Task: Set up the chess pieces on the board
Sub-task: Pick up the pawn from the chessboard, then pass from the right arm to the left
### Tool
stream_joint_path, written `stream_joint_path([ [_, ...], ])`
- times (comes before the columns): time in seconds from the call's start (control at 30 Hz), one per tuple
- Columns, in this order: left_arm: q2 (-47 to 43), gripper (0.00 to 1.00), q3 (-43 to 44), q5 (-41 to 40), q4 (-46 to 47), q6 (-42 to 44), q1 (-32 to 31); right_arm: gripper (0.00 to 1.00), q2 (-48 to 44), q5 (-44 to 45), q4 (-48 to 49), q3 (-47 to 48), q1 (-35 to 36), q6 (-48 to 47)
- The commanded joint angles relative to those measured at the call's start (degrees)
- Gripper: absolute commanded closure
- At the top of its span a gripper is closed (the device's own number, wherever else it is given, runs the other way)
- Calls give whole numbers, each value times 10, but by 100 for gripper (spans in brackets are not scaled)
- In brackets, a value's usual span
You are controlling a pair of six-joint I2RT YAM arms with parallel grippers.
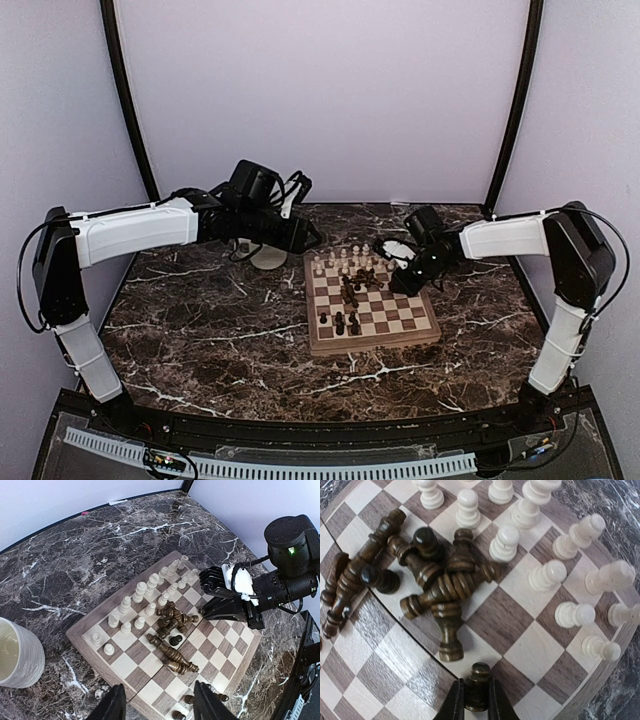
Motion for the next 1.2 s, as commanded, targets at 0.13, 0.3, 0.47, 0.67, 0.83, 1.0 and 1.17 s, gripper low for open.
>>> stream_joint_path([
  [0.13, 6, 52, -5, 111, 72, -44, 2, 90, -152, -157, -19, -73, -25, -82],
  [0.3, 42, 55, -23, 237, 183, -185, 0, 90, -189, -237, -64, -61, -23, -116],
  [0.47, 98, 56, -6, 287, 267, -276, -25, 91, -194, -245, -85, -40, -13, -137],
  [0.67, 139, 55, 0, 321, 341, -376, -42, 91, -193, -262, -105, -9, -1, -141],
  [0.83, 166, 55, -3, 342, 397, -436, -45, 90, -184, -283, -109, 8, 1, -128],
  [1.0, 183, 58, -7, 360, 432, -474, -45, 90, -179, -289, -114, 18, 2, -128],
  [1.17, 193, 64, -3, 373, 453, -489, -46, 90, -176, -288, -119, 25, 4, -132],
])
